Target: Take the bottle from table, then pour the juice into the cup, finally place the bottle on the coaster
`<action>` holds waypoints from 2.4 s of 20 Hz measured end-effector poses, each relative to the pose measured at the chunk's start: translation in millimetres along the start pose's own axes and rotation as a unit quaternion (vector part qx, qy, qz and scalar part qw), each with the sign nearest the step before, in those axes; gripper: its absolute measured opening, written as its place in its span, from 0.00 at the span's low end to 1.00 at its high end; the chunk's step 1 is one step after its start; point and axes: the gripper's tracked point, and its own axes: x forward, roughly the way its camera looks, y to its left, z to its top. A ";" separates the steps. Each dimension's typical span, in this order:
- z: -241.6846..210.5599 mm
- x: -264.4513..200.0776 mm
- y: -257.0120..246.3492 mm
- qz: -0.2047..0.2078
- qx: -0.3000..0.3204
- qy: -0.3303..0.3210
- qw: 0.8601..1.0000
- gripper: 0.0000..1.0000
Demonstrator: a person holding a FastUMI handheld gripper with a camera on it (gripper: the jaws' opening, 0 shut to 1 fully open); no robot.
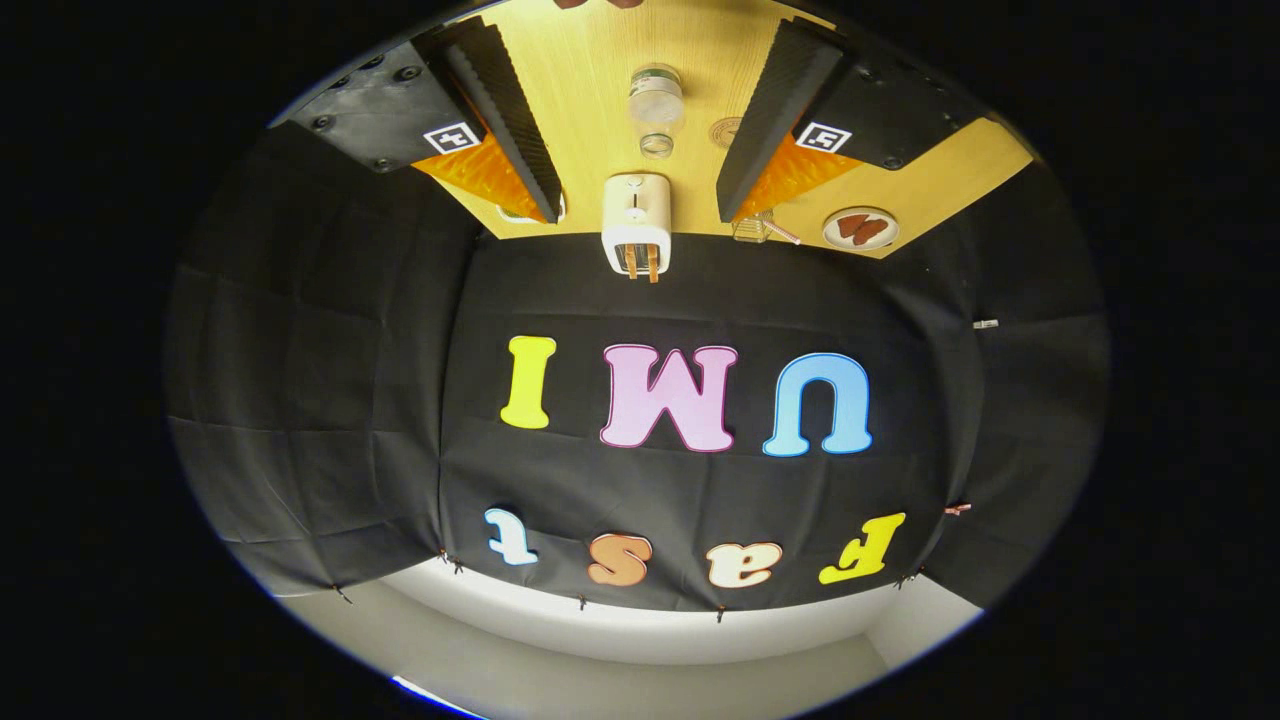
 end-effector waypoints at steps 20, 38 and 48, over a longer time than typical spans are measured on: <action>-34.5 36.1 24.9 0.059 -0.004 0.037 0.998 0.98; -147.9 106.7 14.2 0.082 0.003 0.073 0.994 0.98; -212.3 123.3 20.1 0.099 0.004 0.107 0.989 0.98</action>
